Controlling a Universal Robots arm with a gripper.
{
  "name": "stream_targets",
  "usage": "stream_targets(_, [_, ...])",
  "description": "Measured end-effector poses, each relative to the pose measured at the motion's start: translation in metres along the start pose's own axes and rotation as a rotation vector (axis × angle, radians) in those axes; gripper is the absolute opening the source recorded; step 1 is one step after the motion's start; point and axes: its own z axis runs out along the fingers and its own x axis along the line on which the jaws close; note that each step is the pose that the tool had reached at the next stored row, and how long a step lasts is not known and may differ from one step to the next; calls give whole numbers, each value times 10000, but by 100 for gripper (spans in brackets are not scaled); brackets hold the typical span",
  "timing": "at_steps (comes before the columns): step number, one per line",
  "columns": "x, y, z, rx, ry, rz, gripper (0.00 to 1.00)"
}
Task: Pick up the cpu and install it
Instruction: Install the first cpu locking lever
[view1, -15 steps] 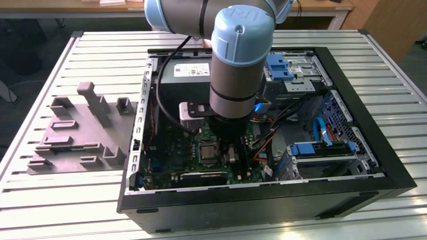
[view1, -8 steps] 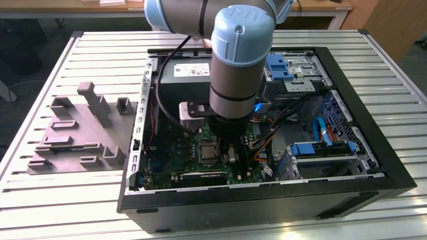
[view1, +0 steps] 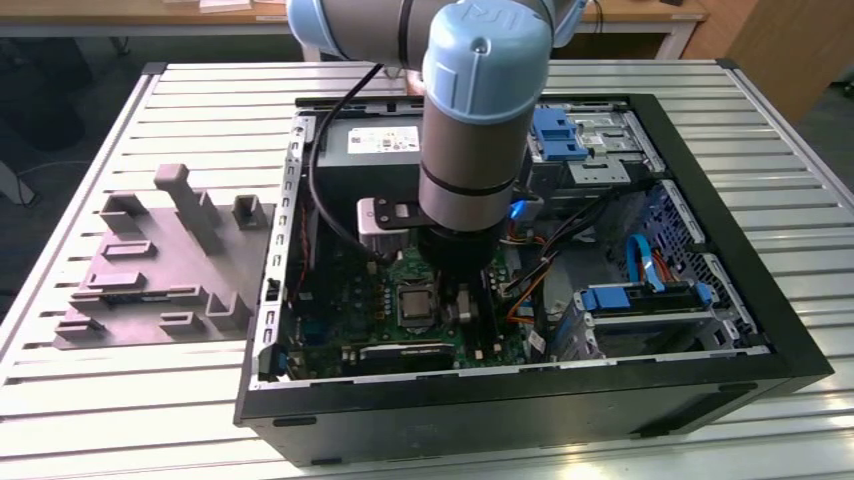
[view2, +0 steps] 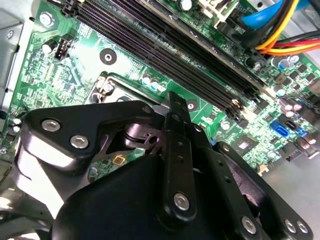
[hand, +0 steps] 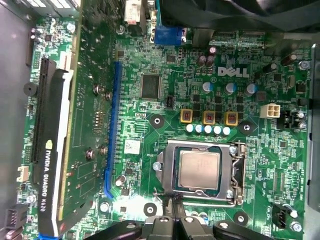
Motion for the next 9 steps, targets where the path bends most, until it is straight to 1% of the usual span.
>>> stream_targets(4, [4, 2, -58, -1, 1, 0, 11])
stream_targets(9, [10, 5, -151, 4, 3, 0, 11])
